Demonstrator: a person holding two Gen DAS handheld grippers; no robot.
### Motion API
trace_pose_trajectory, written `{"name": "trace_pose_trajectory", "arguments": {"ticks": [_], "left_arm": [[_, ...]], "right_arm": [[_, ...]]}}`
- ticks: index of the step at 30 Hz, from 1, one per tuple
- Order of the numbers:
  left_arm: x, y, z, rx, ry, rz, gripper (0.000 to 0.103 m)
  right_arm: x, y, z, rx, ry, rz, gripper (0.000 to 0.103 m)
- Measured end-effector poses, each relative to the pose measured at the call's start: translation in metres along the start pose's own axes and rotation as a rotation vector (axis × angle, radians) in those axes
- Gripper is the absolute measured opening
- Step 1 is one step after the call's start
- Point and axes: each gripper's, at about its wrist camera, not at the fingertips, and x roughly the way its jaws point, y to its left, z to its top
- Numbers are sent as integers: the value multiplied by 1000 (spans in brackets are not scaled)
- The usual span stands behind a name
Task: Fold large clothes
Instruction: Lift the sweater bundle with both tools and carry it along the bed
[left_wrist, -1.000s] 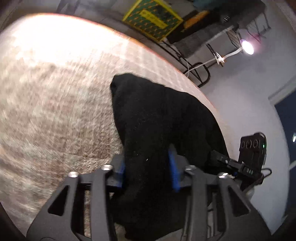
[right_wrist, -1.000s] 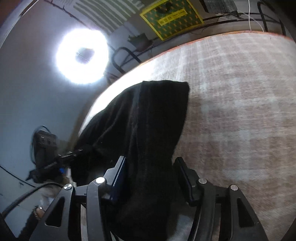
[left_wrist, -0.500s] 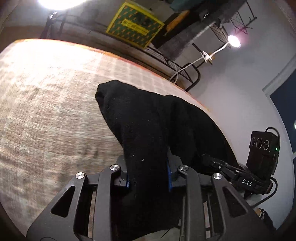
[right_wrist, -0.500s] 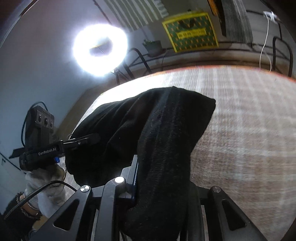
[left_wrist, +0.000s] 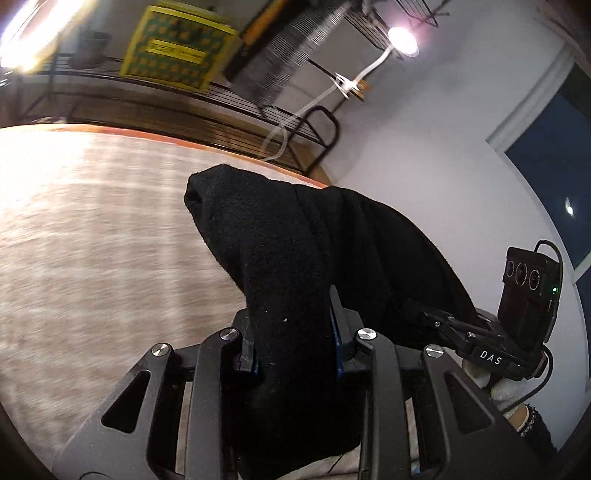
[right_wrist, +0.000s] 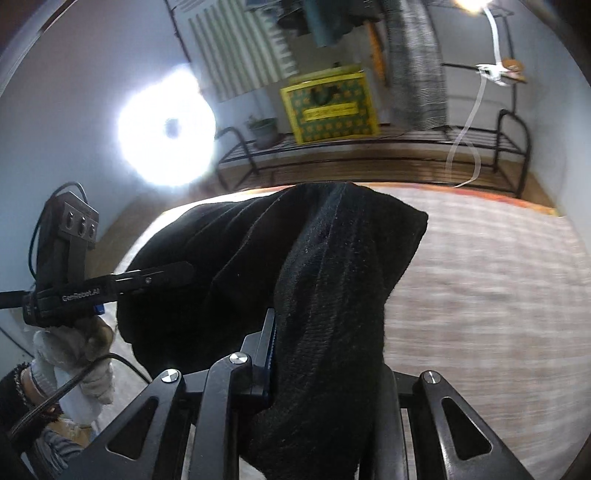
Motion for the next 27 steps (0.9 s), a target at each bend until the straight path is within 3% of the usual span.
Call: {"name": "trace_pose_trajectory", "arguments": {"ticks": [12,18,23,27], "left_arm": [[164,-90,50,72,24,-54,26],[241,-118,81,94,2,-67,26],[290,-125,98,132,5,-33,26],[328,-111,101,194,97,90,26]], "right_arm": [[-31,-150,19,3,-46,-164,21],[-21,-216,46,19,-83,-247,21],[2,-260,61,22,-107,-286,21],[42,-286,57,8,-30,-318,21]]}}
